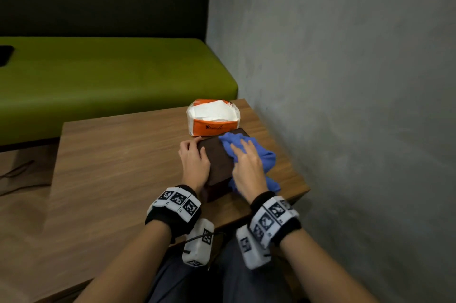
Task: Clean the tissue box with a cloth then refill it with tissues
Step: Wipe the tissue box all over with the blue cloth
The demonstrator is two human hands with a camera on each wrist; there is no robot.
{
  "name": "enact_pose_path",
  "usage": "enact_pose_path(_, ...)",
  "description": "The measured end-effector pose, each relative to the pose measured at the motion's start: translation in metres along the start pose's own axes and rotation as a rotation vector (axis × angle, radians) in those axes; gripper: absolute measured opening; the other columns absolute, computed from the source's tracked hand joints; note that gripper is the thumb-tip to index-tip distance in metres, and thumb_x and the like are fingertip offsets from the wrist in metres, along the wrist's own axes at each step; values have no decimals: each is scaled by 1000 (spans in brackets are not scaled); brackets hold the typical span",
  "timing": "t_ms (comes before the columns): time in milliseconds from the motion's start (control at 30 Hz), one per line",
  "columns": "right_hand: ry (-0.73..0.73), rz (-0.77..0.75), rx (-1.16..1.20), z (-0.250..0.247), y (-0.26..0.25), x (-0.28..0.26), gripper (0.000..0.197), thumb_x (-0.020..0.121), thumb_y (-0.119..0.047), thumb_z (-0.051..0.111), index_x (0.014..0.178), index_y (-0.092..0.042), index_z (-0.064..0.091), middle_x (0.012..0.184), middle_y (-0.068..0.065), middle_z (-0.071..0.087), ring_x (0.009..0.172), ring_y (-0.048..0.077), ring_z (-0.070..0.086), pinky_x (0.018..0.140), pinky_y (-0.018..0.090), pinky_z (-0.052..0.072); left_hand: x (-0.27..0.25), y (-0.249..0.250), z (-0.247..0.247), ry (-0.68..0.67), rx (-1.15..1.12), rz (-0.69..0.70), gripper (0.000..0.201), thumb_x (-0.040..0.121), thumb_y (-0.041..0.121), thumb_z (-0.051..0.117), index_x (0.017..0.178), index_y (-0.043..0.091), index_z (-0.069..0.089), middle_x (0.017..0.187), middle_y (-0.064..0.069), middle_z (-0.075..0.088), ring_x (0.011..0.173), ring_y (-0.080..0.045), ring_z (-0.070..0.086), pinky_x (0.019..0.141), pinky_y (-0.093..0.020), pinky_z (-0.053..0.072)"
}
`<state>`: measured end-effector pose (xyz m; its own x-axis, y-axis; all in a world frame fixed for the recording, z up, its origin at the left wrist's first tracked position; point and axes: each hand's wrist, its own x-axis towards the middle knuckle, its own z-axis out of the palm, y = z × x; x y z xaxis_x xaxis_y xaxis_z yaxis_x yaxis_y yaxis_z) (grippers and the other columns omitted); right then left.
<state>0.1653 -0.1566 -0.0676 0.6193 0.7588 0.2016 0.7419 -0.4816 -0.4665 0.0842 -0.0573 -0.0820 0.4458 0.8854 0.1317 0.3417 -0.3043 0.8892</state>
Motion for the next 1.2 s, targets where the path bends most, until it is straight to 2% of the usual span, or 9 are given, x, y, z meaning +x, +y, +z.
enact_pose_path(167, -188, -284, -7, -6, -3, -22, 54, 88, 8, 43, 138, -10, 40, 152, 14, 27, 143, 24, 20, 115, 25, 15, 10, -2, -10, -78, 56, 30, 32, 89, -1, 46, 120, -5, 51, 122, -30, 44, 115, -42, 43, 105, -43, 31)
enact_pose_path(333, -44, -30, 36, -3, 2, 9, 49, 87, 7, 43, 134, -9, 46, 151, 13, 30, 143, 27, 19, 116, 34, 20, 6, 0, -6, -41, 90, 32, 30, 88, -1, 45, 117, -6, 53, 118, -31, 45, 111, -42, 43, 103, -43, 30)
enact_pose_path(500, -207, -292, 40, -9, -1, -22, 52, 87, 9, 44, 136, -10, 44, 151, 14, 31, 142, 24, 20, 116, 31, 15, 14, -3, -9, -116, 101, 43, 32, 89, -1, 45, 120, -6, 51, 121, -31, 43, 115, -43, 41, 105, -43, 30)
enact_pose_path(633, -117, -100, 50, -31, 33, -10, 47, 91, 7, 42, 135, -10, 45, 151, 11, 30, 143, 23, 19, 116, 31, 17, 18, 1, -17, -233, 198, 131, 37, 91, 0, 41, 128, -2, 46, 126, -29, 39, 122, -40, 38, 110, -42, 28)
enact_pose_path(733, -110, -88, 95, -26, 25, -9, 46, 92, 7, 40, 134, -9, 46, 151, 10, 31, 143, 21, 18, 114, 27, 18, 22, 15, -26, -467, 450, 150, 58, 91, 29, 49, 143, 13, 27, 143, -22, 29, 134, -38, 26, 113, -46, 23)
enact_pose_path(833, -130, -106, 87, -24, 28, -2, 48, 91, 8, 39, 135, -9, 46, 151, 9, 30, 143, 21, 18, 115, 28, 17, 13, 26, -29, -643, 657, 40, 117, 63, 72, 60, 147, 21, -3, 156, -15, 2, 143, -35, 6, 114, -53, 10)
enact_pose_path(1000, -41, -111, 117, -4, 11, -10, 50, 84, 11, 38, 130, -5, 50, 148, 18, 35, 141, 30, 23, 117, 35, 19, 0, 12, -21, -461, 612, 130, 137, 40, 74, 61, 146, 6, 7, 150, -18, 20, 136, -36, 21, 112, -51, 22)
enact_pose_path(1100, -166, -358, 75, -7, 20, -34, 55, 76, 12, 39, 126, -4, 54, 140, 23, 44, 134, 33, 34, 113, 27, 15, 7, 9, -28, -469, 583, 119, 140, 31, 74, 55, 145, 6, 10, 148, -18, 24, 134, -36, 23, 112, -48, 23)
enact_pose_path(1200, -98, -245, 59, -19, 40, -11, 51, 81, 8, 36, 127, -4, 54, 143, 22, 41, 137, 33, 32, 109, 19, 12, 6, 11, -28, -478, 575, 127, 134, 35, 65, 59, 145, 6, 10, 147, -18, 23, 134, -36, 21, 113, -48, 23)
